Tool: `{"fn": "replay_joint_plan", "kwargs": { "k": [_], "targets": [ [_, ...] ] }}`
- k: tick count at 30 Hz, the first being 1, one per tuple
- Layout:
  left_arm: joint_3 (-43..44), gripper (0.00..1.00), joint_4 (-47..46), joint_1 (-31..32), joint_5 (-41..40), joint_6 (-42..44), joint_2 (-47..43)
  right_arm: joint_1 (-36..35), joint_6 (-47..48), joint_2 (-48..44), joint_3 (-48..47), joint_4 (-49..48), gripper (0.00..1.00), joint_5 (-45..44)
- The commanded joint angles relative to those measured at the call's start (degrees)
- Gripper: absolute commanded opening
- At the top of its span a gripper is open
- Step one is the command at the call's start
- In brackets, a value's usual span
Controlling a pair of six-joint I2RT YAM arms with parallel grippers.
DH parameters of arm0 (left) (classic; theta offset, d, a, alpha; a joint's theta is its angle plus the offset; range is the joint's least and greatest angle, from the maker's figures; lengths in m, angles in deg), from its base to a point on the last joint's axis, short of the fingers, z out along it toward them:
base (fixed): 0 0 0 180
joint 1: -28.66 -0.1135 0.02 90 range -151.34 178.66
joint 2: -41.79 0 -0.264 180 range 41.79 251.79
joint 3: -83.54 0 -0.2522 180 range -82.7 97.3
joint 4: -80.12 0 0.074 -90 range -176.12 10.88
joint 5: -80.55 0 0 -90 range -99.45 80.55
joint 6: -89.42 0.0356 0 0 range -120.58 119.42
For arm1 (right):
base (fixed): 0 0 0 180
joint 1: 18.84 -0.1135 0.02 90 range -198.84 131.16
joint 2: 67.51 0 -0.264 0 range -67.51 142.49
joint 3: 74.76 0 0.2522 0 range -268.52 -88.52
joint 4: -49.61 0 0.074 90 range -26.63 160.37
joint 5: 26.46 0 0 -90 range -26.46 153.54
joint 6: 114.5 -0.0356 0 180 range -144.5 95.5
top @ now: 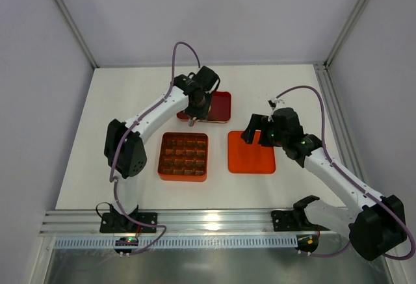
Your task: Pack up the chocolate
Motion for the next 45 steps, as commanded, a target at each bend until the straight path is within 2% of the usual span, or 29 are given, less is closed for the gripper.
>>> {"fn": "replay_joint_plan", "kwargs": {
  "k": [1, 33, 45],
  "targets": [
    [3.78, 0.39, -2.33, -0.45, 1.26, 2.20, 0.89, -0.34, -0.51, -1.60, 0.16, 0.60, 1.00, -1.26],
    [5.80, 0.40, -1.72, -1.24, 1.44, 3.70, 6.60, -0.34, -0.16, -1.16, 0.51, 0.69, 1.00, -1.17],
    [7.29, 0.34, -0.84, -1.24, 1.53, 3.61, 6.16, -0.34, -0.25, -0.90, 0.34, 0.60, 1.00, -1.00]
  ]
}}
